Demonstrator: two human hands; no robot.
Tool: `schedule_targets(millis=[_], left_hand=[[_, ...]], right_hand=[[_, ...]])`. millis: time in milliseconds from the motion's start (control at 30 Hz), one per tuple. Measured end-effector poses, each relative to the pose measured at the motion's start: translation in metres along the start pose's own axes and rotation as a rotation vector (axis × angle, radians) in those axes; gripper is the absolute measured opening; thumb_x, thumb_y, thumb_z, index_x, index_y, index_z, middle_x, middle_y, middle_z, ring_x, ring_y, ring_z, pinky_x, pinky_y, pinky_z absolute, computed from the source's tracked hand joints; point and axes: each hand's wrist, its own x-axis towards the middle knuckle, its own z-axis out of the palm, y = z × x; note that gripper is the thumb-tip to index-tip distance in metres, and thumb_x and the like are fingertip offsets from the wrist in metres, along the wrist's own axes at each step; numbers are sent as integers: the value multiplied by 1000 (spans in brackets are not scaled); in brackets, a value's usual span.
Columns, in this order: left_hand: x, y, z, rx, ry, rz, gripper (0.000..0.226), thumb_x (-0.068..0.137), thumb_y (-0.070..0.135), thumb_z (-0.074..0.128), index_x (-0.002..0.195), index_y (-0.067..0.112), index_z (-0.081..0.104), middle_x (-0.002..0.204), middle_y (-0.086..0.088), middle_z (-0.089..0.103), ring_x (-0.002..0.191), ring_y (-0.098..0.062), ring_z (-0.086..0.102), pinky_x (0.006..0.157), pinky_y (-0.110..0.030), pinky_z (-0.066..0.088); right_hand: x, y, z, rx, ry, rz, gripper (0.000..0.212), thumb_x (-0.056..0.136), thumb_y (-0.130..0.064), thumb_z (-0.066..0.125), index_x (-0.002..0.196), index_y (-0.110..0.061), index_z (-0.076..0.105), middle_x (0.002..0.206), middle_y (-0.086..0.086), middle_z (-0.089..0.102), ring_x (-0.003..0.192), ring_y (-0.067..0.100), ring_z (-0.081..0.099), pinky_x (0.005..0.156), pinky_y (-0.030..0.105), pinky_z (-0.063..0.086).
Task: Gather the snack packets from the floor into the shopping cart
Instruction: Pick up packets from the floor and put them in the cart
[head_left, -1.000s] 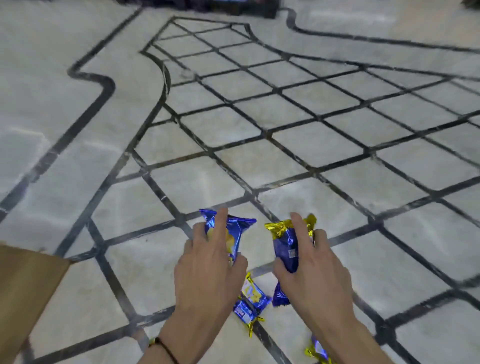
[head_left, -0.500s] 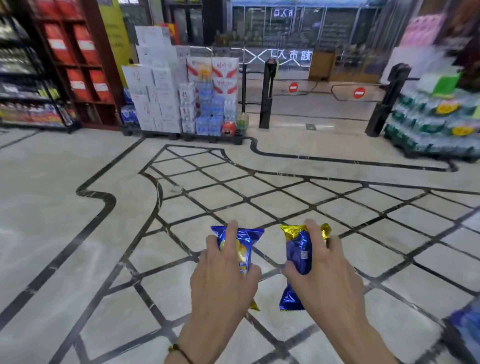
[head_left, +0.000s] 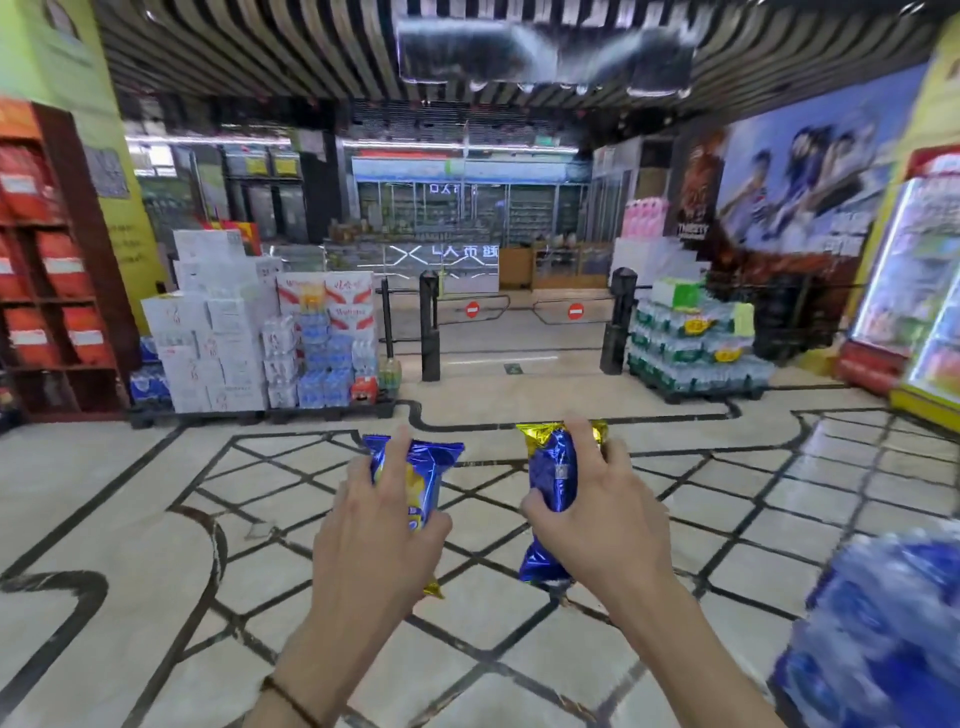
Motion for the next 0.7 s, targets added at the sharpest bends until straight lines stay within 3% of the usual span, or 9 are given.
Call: schedule_targets(millis=[100,300,433,700], left_hand=[[-10,14,-17,-59,-5,63,82,84,43,60,151,40,12,126,-2,42,106,-23,53,77,-36,47],[-39,41,-33,-223,-56,233,82,84,43,61,152,40,15,120,2,43,100,-20,53,75,-33,47],[-64,53,-41,-284,-118,326,83,85,45,61,152,40,11,137,-3,42,115,-24,52,85,-36,50],[-158,122,-45,-428,-331,577,83,83,46,63,149,40,13,139,-2,41,116,-23,53,87,-39,52]], right_hand=[[-19,-1,-31,-29,67,27,76,81,-55,55,144,-43,14,110,-4,41,77,18,46,61,32,41],[-74,2,-77,-146,186,130,74,81,-54,56,143,-40,16,108,-4,43,79,17,52,61,29,45],[-120,4,-102,-162,276,247,71,81,-53,56,141,-43,20,105,-5,45,81,17,53,62,32,47],[-249,38,-170,-318,381,527,79,80,-57,54,146,-43,13,122,0,45,95,26,58,71,37,49]])
